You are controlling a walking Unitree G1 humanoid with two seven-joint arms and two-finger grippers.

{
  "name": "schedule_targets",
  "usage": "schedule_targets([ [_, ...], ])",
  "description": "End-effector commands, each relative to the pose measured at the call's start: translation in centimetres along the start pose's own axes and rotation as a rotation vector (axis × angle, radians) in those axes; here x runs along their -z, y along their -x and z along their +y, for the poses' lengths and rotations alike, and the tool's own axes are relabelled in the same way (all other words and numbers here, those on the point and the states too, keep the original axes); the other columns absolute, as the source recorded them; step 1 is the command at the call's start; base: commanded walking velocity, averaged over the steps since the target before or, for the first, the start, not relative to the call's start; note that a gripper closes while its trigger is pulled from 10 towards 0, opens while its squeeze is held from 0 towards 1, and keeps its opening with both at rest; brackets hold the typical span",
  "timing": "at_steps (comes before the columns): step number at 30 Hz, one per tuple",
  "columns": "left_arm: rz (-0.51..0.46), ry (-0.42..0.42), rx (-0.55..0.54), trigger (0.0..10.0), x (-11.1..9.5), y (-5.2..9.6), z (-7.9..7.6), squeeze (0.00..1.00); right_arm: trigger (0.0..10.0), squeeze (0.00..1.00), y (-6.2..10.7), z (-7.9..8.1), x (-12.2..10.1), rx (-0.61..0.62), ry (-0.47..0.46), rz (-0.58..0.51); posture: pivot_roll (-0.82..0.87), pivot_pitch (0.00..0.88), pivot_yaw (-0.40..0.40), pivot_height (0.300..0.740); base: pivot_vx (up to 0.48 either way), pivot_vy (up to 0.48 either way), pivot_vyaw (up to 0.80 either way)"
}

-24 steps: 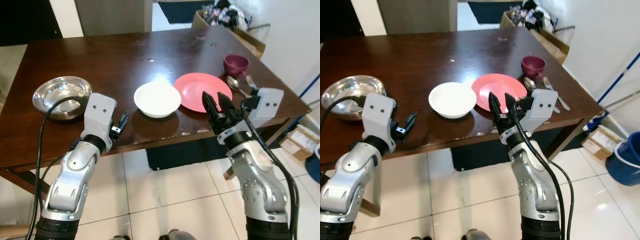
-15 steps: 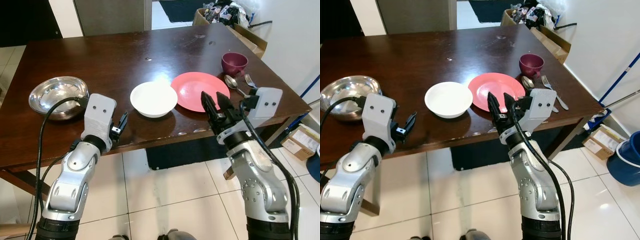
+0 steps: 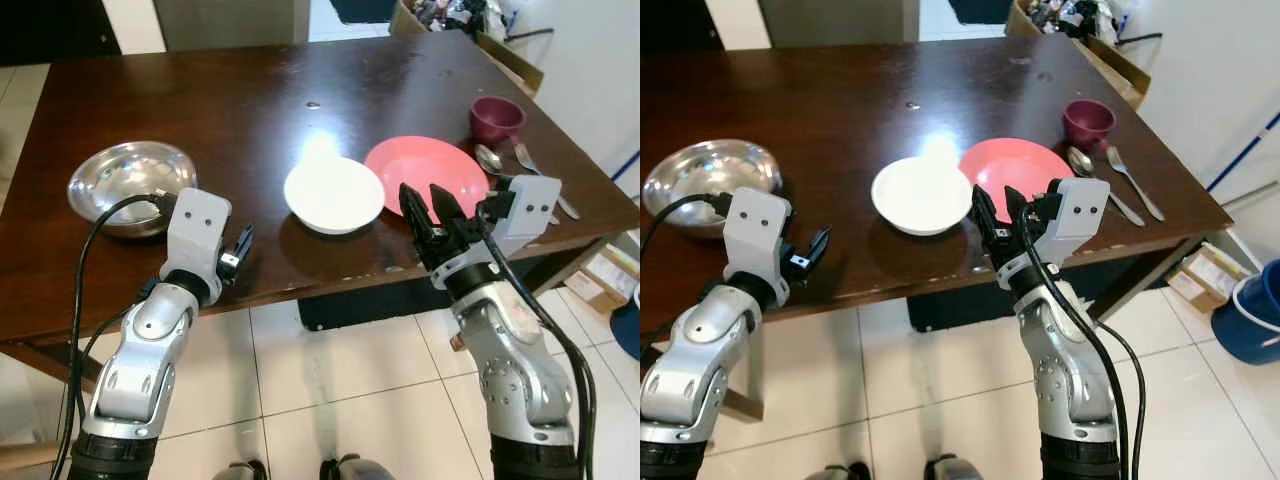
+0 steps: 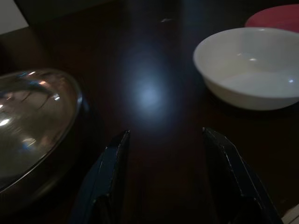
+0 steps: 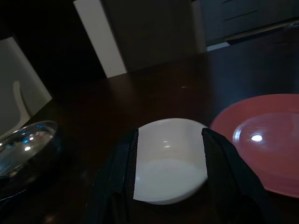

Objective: Setting the table

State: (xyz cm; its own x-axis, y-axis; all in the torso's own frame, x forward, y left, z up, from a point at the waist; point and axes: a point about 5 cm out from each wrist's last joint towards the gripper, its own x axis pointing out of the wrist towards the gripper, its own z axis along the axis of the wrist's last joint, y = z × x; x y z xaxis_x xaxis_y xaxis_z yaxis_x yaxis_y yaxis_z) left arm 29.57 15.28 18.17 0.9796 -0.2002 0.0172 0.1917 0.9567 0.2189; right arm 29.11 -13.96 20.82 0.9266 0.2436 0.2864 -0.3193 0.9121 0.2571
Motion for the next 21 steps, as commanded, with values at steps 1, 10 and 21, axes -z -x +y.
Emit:
schedule_targets([
  [1,-0.002,0.009,0.023,10.0,0.1,0.3,-0.4,0.00,10.0,0.00,0.1,0.0,0.2,-0.013,-0.006,0.014,-0.09,0.056,0.027,0.740,0.000,0.000,0.00],
  [10,-0.002,0.018,0.030,10.0,0.2,0.5,-0.5,0.00,10.0,0.00,0.2,0.3,0.4,-0.037,0.001,0.030,-0.09,0.058,0.025,0.740,0.000,0.000,0.00],
  [21,0.019,0.025,0.005,10.0,0.6,0.7,-0.2,0.00,10.0,0.00,0.6,0.7,1.3,-0.056,0.004,0.068,-0.09,0.064,0.025,0.740,-0.061,0.000,0.00],
])
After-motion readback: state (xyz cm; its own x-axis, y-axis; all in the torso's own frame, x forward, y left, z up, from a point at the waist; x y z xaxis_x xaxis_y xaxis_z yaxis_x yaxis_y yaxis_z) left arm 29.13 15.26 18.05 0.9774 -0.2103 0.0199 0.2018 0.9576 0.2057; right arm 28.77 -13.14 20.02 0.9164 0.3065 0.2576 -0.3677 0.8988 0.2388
